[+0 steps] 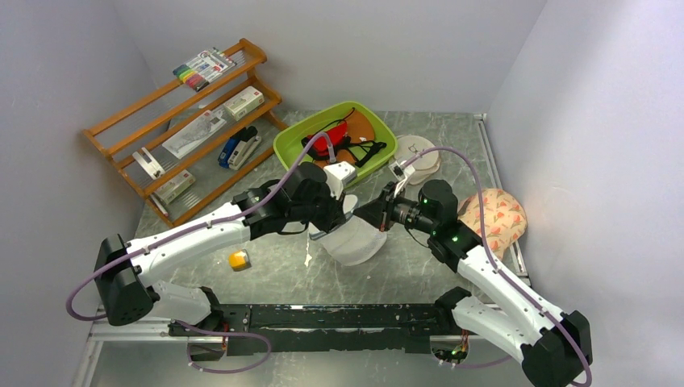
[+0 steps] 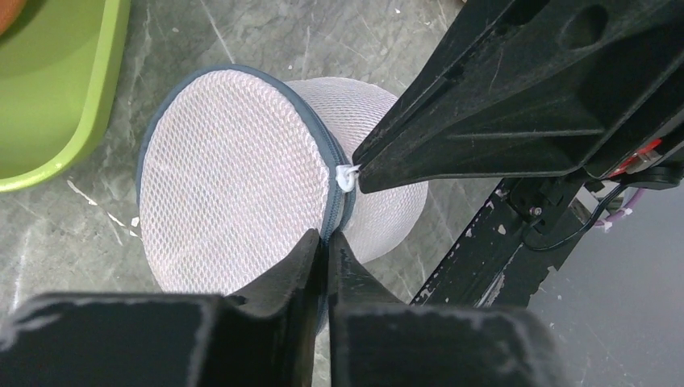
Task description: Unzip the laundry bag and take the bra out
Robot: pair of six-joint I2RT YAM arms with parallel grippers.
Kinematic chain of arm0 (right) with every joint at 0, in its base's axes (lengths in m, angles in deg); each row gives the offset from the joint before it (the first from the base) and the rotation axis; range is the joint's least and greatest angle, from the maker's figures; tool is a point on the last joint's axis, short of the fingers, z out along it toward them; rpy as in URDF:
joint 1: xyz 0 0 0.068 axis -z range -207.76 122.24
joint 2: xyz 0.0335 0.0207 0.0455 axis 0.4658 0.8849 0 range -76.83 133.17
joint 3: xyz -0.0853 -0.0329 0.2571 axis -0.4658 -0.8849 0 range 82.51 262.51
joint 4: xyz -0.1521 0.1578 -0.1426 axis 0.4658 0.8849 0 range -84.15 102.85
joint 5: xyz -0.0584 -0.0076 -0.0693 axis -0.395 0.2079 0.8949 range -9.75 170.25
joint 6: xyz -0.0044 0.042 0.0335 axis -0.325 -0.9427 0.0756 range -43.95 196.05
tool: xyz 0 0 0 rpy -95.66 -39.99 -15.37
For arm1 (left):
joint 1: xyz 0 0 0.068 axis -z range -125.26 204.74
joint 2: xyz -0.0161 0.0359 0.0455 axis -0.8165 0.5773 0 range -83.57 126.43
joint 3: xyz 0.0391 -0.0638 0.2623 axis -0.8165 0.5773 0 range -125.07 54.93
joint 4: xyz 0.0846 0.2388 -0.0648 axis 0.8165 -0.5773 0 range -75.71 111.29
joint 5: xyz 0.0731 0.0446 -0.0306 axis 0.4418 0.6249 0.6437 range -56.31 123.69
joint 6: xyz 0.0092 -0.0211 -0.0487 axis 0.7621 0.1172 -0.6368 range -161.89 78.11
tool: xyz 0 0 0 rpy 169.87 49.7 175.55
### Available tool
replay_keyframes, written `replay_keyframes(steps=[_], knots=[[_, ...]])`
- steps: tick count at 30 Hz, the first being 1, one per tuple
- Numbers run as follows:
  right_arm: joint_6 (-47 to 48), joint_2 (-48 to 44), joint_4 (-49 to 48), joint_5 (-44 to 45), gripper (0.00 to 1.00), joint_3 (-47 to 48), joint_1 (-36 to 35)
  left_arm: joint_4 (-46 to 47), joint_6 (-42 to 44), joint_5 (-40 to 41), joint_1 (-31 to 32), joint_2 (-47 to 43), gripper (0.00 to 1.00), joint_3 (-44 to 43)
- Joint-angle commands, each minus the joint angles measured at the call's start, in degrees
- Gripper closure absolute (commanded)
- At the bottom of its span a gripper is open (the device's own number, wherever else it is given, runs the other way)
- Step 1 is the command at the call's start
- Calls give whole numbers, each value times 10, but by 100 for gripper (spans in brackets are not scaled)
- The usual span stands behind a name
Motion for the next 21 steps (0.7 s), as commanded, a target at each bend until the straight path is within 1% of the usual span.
replay_keyframes(steps=[1,2,5,9,11,13,18,21], knots=[[6,-16,0,10,100,5,-4,10,4,-5,-1,-13,88,-13],[3,-16,3,21,100,2,-3,8,8,-4,-1,-21,90,-14],[1,-10,15,75,100,-1,-3,15,24,8,-1,-51,93,-5],[-10,10,78,176,100,25,-3,39,28,16,0,-105,93,21],[-18,16,90,222,100,22,-1,54,30,15,-1,-131,93,41],[-28,25,103,261,100,21,0,48,26,22,-1,-148,93,49],[-23,48,76,244,100,16,5,15,37,45,-1,-164,93,48],[-2,54,75,203,100,29,6,-3,36,54,-1,-159,93,38]])
